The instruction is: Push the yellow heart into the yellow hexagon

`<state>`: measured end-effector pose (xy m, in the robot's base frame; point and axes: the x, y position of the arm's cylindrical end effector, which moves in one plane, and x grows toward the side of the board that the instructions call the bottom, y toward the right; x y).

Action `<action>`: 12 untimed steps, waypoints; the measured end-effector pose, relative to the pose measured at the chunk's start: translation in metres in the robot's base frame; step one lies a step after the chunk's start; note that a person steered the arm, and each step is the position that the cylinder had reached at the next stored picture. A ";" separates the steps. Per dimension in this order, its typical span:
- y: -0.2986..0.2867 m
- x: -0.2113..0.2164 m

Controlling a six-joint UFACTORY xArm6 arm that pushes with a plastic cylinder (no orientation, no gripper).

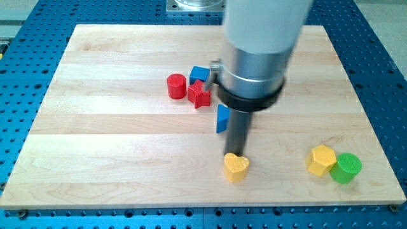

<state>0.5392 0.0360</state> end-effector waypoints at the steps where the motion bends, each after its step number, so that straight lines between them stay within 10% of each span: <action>1: -0.036 0.006; 4: 0.014 0.035; 5: -0.049 0.036; 8: 0.103 0.057; 12: 0.123 0.057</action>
<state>0.5964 0.1592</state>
